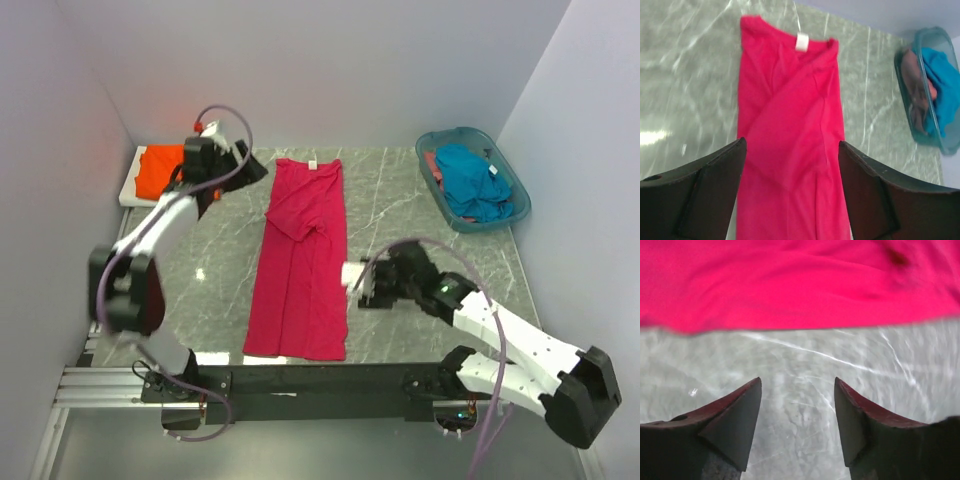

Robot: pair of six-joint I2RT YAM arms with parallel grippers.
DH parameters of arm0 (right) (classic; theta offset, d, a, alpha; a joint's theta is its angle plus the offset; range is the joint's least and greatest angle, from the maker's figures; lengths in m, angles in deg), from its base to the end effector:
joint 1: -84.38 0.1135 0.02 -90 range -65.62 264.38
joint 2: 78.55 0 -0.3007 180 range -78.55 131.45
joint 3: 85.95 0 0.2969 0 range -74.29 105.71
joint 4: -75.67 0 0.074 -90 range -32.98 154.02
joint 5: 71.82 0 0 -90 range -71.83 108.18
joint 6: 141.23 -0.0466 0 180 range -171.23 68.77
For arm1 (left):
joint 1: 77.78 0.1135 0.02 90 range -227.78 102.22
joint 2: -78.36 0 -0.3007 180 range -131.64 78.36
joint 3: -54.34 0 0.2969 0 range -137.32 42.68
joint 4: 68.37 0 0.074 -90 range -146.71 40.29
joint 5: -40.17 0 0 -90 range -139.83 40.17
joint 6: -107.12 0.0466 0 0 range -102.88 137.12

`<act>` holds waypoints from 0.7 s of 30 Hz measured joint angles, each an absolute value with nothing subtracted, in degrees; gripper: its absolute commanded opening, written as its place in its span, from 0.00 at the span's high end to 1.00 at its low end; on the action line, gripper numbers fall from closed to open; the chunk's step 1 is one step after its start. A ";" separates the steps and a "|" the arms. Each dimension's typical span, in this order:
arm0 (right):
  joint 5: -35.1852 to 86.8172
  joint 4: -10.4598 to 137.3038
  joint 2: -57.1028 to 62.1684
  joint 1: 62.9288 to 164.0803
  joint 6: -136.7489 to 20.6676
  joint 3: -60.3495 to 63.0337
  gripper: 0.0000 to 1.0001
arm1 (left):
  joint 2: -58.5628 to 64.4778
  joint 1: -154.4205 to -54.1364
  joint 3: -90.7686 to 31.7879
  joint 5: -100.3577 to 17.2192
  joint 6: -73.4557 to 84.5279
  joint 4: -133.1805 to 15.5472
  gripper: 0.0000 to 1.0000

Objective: Fold and stack the t-shirts
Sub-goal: Fold the tshirt

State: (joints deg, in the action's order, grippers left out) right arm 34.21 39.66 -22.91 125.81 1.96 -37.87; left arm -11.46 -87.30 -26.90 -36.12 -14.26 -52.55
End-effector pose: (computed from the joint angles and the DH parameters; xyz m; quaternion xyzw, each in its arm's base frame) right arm 0.1644 0.1623 0.2408 -0.7062 0.5766 0.0875 0.4014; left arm 0.4136 -0.0806 0.3206 -0.0948 0.8317 -0.2819 0.4689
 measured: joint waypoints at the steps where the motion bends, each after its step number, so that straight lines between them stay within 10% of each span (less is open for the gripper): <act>1: 35.45 40.12 -23.09 123.10 -1.32 -36.69 0.30 | -16.51 -86.88 -31.03 -35.04 -14.70 -52.05 0.24; 9: 53.55 37.67 -13.82 100.21 -17.88 -19.88 0.29 | -48.75 -85.79 -60.30 -31.44 -14.41 -43.57 0.36; 21: 67.04 35.29 -11.79 98.68 -28.72 -18.11 0.29 | -66.01 -85.57 -81.98 -27.77 -12.69 -31.96 0.43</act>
State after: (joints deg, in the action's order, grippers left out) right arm 67.04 35.29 -11.79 98.68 -28.72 -18.11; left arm -66.01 -85.57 -81.98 -27.77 -12.69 -31.96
